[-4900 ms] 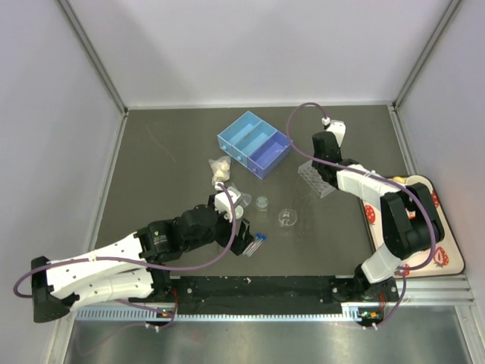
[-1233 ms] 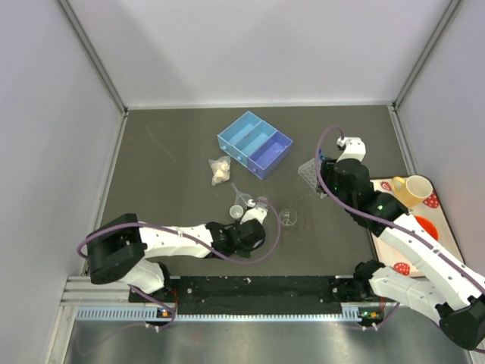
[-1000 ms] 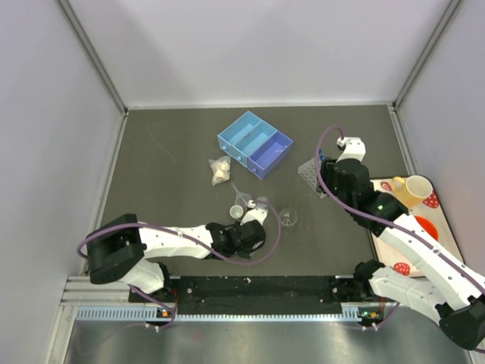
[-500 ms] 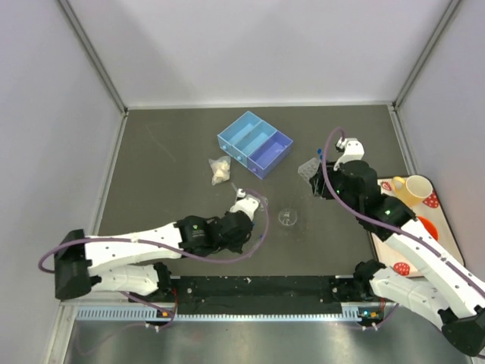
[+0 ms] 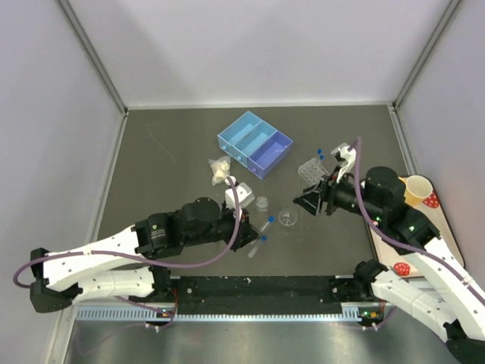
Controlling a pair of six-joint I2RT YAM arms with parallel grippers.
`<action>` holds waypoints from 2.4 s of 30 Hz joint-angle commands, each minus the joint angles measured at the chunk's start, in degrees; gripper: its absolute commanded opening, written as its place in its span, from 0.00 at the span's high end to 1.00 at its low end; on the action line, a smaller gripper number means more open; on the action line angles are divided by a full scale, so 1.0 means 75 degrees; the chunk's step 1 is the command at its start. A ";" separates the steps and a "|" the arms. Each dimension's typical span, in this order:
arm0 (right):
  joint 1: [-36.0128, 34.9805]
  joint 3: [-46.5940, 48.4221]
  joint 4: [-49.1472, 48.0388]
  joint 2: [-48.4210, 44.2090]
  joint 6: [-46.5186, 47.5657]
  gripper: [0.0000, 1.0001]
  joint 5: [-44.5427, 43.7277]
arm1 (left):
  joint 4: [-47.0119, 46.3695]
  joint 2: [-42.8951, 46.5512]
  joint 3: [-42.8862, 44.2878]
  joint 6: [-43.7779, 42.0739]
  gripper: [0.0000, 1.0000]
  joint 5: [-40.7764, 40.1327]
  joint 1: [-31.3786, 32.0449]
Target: Organize the chemistry lab equipment
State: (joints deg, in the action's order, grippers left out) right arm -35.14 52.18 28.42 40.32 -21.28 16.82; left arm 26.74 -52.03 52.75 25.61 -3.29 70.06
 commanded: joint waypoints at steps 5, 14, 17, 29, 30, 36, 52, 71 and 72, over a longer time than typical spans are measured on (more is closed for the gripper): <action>-0.0073 0.0085 -0.1106 -0.0488 -0.0655 0.42 0.2807 | -0.1842 0.0094 0.0232 -0.0285 1.00 0.2231 -0.0224; -0.0073 -0.0278 -0.2020 -0.0723 -0.1428 0.42 0.3663 | -0.2592 -0.0035 0.0396 -0.0168 1.00 0.3214 -0.0564; -0.0073 -0.0383 -0.2207 -0.0805 -0.1569 0.42 0.3769 | -0.2991 -0.0035 0.0338 -0.0004 1.00 0.3543 -0.0693; -0.0237 -0.0583 -0.2981 -0.0793 -0.2061 0.43 0.4086 | -0.3401 -0.0328 0.0466 0.0219 1.00 0.3884 -0.0822; -0.0272 -0.0583 -0.2993 -0.0759 -0.2050 0.43 0.4086 | -0.3390 -0.0363 0.0478 0.0219 1.00 0.3884 -0.0822; -0.0448 -0.0548 -0.2993 -0.0641 -0.2003 0.54 0.4062 | -0.3437 -0.0399 0.0490 0.0231 1.00 0.3872 -0.0869; -0.0600 -0.0630 -0.2829 -0.0582 -0.1874 0.96 0.3816 | -0.3484 -0.0375 0.0478 0.0301 1.00 0.3907 -0.0951; -0.0589 0.0378 0.0110 0.0306 0.0199 1.00 -0.0819 | -0.1095 0.0140 0.0092 -0.0133 0.01 0.1204 -0.0939; -0.0566 0.0471 0.0194 0.0436 0.0258 1.00 -0.1242 | -0.0884 0.0164 0.0057 -0.0121 0.01 0.0643 -0.0939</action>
State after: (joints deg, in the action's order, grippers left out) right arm -38.96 51.35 23.75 40.56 -25.34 25.52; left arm 12.62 -53.01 53.82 26.22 14.81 63.09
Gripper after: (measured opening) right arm 0.061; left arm 0.987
